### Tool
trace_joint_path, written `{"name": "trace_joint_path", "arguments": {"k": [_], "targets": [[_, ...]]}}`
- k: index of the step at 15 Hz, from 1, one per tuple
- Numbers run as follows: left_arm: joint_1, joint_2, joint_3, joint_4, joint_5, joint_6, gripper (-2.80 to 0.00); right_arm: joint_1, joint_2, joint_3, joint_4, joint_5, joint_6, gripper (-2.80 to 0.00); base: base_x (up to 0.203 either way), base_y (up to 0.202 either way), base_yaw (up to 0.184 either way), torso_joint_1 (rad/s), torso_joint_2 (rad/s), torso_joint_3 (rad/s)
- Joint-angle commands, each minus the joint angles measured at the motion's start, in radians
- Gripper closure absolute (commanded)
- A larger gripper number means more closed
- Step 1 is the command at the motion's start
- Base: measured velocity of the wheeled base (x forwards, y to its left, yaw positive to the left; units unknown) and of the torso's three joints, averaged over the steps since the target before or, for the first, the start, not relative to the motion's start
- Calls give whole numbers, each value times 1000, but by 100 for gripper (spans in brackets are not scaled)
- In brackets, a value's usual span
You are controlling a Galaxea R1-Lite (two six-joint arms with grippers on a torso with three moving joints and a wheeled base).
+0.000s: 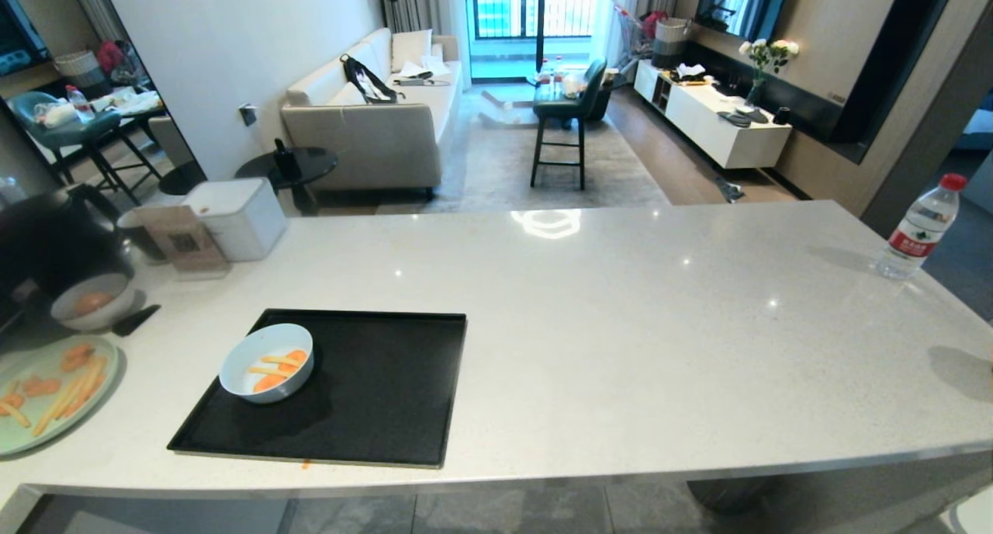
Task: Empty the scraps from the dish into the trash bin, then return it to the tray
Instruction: Pick up the bowl with leftover food
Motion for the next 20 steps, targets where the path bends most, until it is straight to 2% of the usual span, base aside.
{"name": "trace_joint_path", "arguments": {"k": [1, 20], "targets": [[0, 1, 0, 0, 1, 0, 0, 0, 0, 0, 0, 0, 0, 0, 0, 0, 0, 0, 0, 0], [0, 1, 0, 0, 1, -5, 0, 0, 0, -1, -1, 0, 1, 0, 0, 0, 0, 0, 0, 0]]}}
